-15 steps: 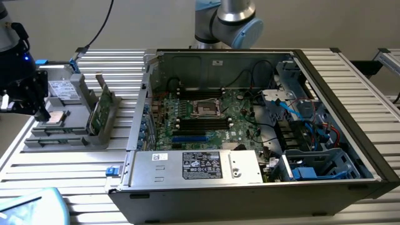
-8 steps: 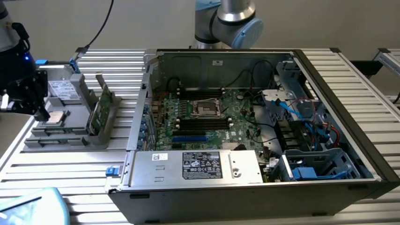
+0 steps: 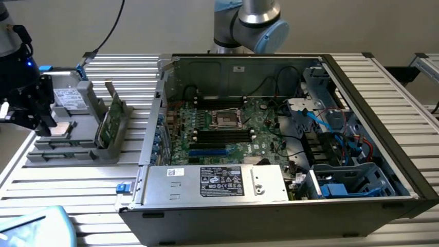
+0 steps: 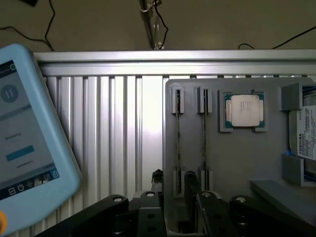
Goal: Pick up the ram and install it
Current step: 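Pick up the ram and move it above insertion slot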
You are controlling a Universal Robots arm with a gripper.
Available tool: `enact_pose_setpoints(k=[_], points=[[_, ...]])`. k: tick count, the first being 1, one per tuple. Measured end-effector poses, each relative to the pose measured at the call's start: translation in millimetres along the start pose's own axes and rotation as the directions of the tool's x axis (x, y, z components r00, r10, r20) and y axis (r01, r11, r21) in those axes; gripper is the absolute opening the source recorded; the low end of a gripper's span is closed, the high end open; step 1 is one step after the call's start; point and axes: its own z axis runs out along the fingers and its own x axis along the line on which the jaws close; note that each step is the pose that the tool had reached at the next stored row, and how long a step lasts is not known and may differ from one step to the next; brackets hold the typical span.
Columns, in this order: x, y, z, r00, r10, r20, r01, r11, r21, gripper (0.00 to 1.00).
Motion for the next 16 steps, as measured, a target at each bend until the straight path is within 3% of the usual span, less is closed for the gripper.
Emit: enact_pose_setpoints(k=[10, 16], points=[[-1.4, -0.7, 16.1, 1.0000, -0.005, -0.0004, 0.005, 1.0000, 0.0019, 0.31], [-2.7, 1.3, 27.1, 0.9988, -0.050, -0.0037, 0.050, 0.9988, 0.0046, 0.31]])
